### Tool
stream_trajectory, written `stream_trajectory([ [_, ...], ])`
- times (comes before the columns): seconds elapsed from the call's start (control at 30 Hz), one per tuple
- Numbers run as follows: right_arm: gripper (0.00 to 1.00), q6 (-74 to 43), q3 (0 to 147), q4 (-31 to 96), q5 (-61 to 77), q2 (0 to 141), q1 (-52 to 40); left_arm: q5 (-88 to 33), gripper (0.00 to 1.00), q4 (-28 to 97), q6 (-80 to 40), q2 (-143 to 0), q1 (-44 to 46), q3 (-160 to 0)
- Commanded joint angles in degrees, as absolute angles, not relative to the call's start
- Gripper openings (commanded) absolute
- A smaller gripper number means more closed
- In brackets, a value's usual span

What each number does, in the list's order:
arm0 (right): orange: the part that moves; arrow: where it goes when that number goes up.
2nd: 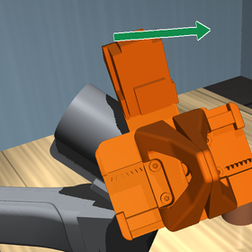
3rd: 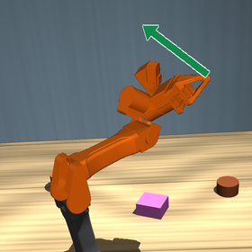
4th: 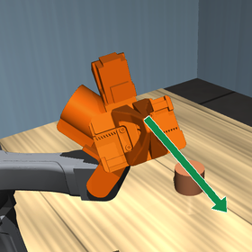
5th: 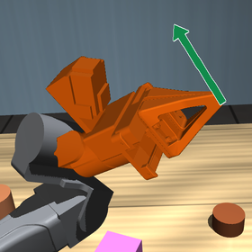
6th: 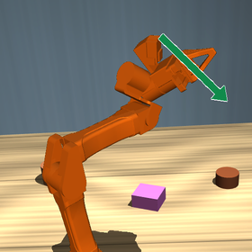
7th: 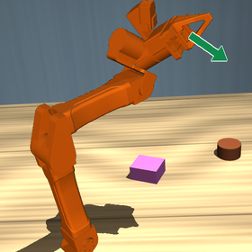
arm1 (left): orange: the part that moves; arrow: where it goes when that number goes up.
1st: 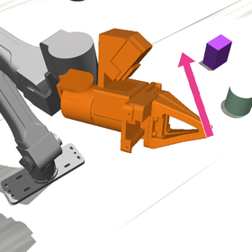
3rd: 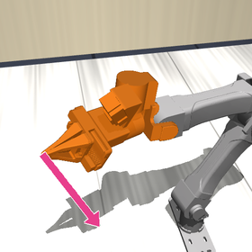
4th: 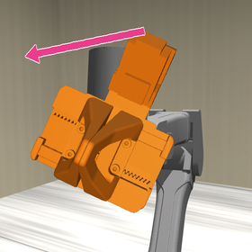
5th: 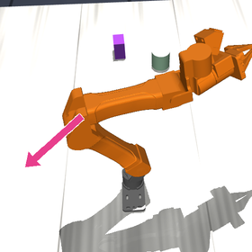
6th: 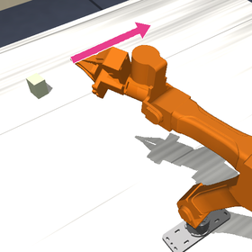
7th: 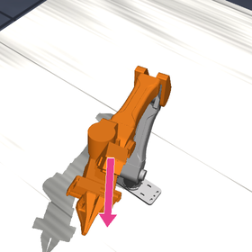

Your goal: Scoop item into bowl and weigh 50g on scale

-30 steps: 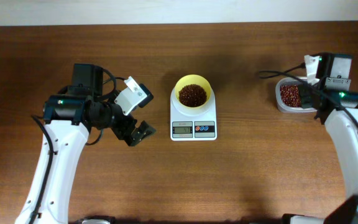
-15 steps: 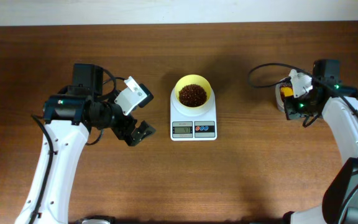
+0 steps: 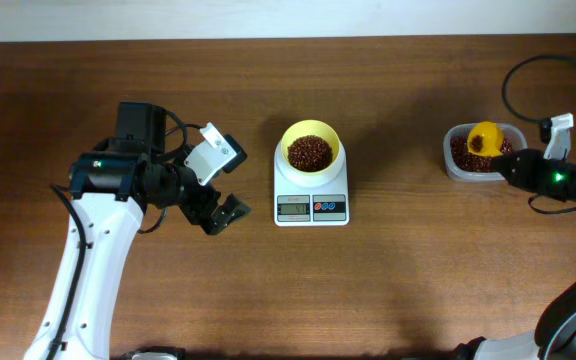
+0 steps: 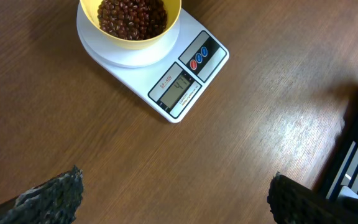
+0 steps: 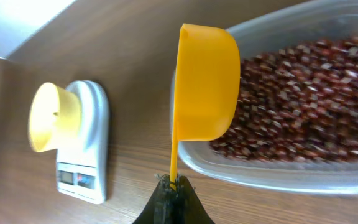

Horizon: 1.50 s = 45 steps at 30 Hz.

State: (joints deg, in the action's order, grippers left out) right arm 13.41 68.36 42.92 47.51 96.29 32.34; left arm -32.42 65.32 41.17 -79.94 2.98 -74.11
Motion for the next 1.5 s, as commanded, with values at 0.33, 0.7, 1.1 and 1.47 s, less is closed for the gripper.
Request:
stream_trajectory([
  [0.33,0.04,8.01,68.49,42.76,67.53,96.79,12.14,-33.23,0.99,65.23,42.3,-80.03,2.94,-74.15],
  [0.7,0.04,-12.71,68.49,12.12,57.93,96.79,-4.97,-33.23,0.99,65.23,42.3,-80.03,2.94,-74.15],
  [1.1,0.04,3.05,68.49,14.59,32.01,96.79,-13.23,-33.23,0.99,65.23,42.3,-80.03,2.94,-74.15],
  [1.47,0.04,4.14,68.49,23.86,9.98,91.09,-21.12,-33.23,0.99,65.23,42.3,-80.03,2.94,-74.15],
])
